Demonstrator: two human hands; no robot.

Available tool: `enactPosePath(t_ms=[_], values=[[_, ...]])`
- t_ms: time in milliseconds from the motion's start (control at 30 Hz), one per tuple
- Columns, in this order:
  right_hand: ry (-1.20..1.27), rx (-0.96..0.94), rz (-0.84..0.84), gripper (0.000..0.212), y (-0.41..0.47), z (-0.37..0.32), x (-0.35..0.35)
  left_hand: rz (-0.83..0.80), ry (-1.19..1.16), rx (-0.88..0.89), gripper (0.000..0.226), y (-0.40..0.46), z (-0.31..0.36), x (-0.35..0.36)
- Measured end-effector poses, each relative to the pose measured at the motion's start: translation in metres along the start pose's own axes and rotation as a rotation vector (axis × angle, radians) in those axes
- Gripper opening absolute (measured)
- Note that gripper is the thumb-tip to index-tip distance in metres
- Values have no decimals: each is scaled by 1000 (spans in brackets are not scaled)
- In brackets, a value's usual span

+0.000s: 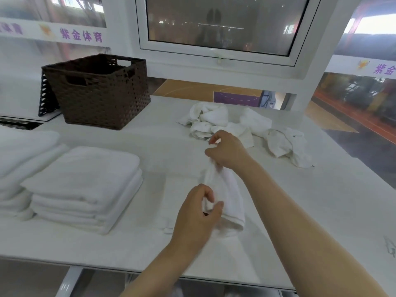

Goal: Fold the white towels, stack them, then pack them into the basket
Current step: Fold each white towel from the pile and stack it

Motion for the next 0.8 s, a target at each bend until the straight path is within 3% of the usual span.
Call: enactPosePath(t_ms=[367, 467, 533, 667, 800], values=[[-366, -14, -202, 22, 28, -66, 117, 188, -55, -203, 17, -38, -44, -67], [-411, 21, -238, 5, 32, -63, 132, 180, -56, -236, 16, -42, -55, -70], [-417, 40, -246, 16, 34, -57, 138, 164, -18, -251, 15, -42, -61, -71], [-430, 42, -332, 16, 35, -38, 139, 117, 65, -226, 18, -40, -66, -71], [-456, -44, -323, 36, 35, -22, 123, 100, 73, -215, 18, -34, -72, -72]])
Point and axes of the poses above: each hand's wrist, its own y-axis towards the middle knuckle, its own x-axis out of the palm, z = x × y, the point moved 2 cm from there along y, towards the middle knuckle, and after that the axes turned 11 degrees about -z, right-handed, at the moved point
